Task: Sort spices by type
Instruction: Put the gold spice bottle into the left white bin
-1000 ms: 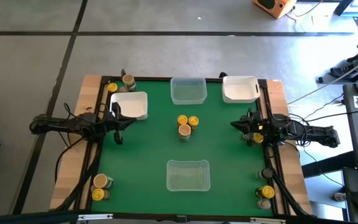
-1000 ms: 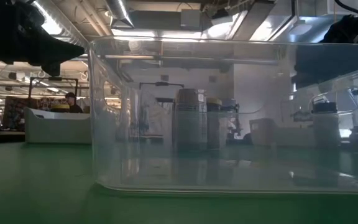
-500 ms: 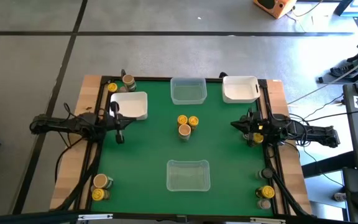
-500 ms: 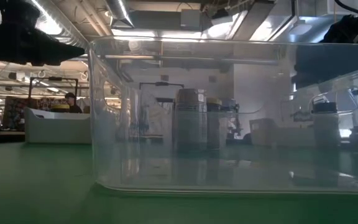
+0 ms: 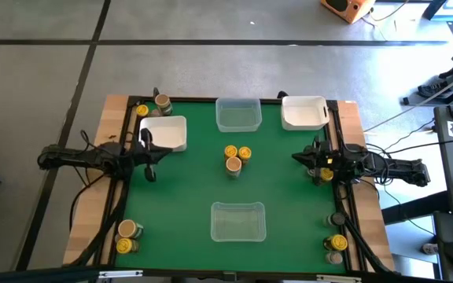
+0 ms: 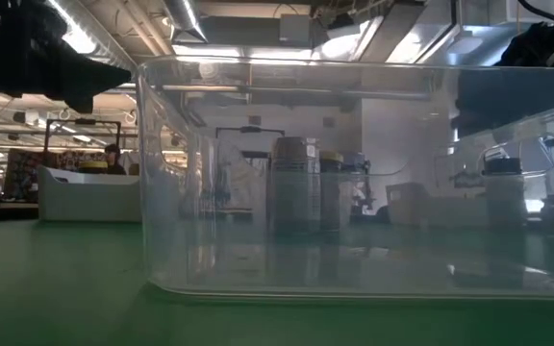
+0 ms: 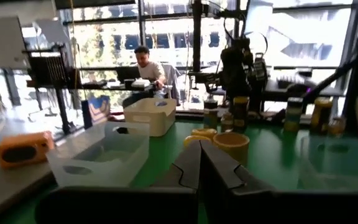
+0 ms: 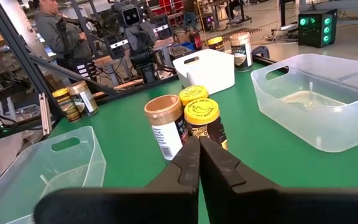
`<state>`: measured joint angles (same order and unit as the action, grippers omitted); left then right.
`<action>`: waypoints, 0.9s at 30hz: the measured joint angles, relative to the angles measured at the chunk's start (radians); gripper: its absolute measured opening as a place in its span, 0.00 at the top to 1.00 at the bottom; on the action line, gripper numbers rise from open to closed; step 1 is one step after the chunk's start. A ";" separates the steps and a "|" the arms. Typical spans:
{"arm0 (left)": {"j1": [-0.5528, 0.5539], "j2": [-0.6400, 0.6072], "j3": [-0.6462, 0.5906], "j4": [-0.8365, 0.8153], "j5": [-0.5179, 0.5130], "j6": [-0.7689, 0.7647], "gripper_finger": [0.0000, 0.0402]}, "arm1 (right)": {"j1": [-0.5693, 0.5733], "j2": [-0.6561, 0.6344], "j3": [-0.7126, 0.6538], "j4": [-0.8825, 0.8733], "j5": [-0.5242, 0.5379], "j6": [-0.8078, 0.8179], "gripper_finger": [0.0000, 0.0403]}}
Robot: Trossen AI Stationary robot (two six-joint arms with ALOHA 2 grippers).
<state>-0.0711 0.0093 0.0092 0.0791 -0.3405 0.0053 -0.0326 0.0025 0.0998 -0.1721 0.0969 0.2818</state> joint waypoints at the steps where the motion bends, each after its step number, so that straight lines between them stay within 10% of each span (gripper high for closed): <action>1: 0.001 0.000 0.000 0.012 0.000 -0.014 1.00 | 0.000 0.000 0.000 0.023 0.005 0.002 0.98; 18: 0.002 0.129 0.002 0.342 -0.002 0.116 0.99 | 0.000 0.000 0.000 0.321 0.200 -0.153 0.98; 27: 0.038 0.442 0.136 0.315 -0.021 0.065 0.69 | 0.000 0.057 0.000 0.364 0.201 -0.204 0.98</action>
<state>-0.0335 0.4509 0.1450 0.3938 -0.3619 0.0706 -0.0326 0.0591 0.1001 0.1922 0.2983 0.0780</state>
